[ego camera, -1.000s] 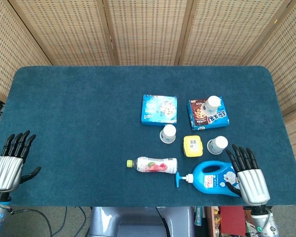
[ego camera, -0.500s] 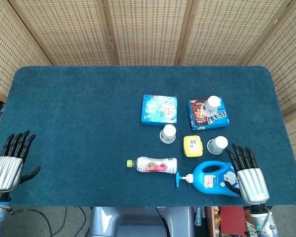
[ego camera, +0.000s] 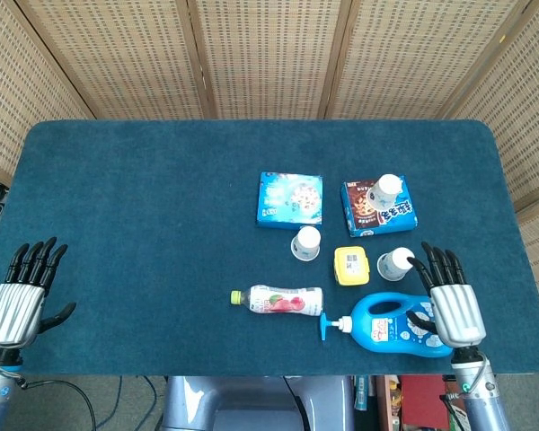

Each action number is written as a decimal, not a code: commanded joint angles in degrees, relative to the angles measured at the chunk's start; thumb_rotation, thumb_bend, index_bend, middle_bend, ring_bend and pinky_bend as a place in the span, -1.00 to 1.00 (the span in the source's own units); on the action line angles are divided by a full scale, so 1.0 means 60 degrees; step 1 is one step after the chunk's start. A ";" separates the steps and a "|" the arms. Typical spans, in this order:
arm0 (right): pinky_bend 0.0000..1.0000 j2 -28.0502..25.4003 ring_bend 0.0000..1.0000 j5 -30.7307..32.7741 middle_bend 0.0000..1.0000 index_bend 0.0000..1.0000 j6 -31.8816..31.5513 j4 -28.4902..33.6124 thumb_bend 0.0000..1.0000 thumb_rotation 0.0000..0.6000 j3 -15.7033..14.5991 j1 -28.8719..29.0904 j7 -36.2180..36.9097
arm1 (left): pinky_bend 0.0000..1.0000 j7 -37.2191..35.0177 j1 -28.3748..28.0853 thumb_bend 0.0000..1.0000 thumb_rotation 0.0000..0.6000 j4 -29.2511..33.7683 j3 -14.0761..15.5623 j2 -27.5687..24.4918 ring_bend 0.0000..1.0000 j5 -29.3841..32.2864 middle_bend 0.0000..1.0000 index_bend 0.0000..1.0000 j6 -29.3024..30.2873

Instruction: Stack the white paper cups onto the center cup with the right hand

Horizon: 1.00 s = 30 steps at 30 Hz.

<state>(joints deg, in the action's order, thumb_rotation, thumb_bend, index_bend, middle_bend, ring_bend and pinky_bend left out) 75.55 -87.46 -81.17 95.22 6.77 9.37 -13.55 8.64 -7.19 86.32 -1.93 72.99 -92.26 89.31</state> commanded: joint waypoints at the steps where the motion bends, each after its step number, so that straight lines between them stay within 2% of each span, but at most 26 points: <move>1: -1.00 -0.0238 -1.00 0.0645 -1.00 -0.52 0.0568 0.0281 -0.82 1.00 0.0351 0.0328 -0.0075 | -1.00 -0.0010 0.0002 -0.58 1.00 -0.0008 -0.0007 0.0002 -1.00 0.0021 -1.00 -1.00 -0.0007; 5: -1.00 -0.0490 -1.00 0.1457 -1.00 -0.40 0.1206 0.0675 -0.82 1.00 0.0674 0.0618 0.0096 | -1.00 -0.0026 -0.0030 -0.58 1.00 -0.0025 -0.0009 0.0010 -1.00 0.0057 -1.00 -1.00 -0.0089; 9: -1.00 -0.0575 -1.00 0.2084 -1.00 -0.40 0.1655 0.0671 -0.82 1.00 0.0895 0.0846 0.0255 | -1.00 -0.0054 -0.0046 -0.58 1.00 -0.0039 -0.0004 0.0015 -1.00 0.0056 -1.00 -1.00 -0.0118; 18: -1.00 -0.0474 -1.00 0.3446 -1.00 -0.40 0.2683 0.0211 -0.82 1.00 0.1097 0.1449 -0.0151 | -1.00 -0.0048 -0.0029 -0.58 1.00 -0.0013 0.0016 0.0014 -1.00 -0.0035 -1.00 -1.00 -0.0024; 30: -1.00 -0.0022 -1.00 0.4588 -1.00 -0.40 0.3364 -0.0918 -0.82 1.00 0.1270 0.2085 -0.0385 | -1.00 -0.0047 -0.0069 -0.58 1.00 -0.0039 0.0026 0.0047 -1.00 -0.0005 -1.00 -1.00 -0.0125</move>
<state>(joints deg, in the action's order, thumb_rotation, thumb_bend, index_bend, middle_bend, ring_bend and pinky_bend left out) 75.21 -60.34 -61.31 90.17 14.21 21.51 -15.79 8.39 -7.59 86.10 -1.76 73.27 -92.32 88.58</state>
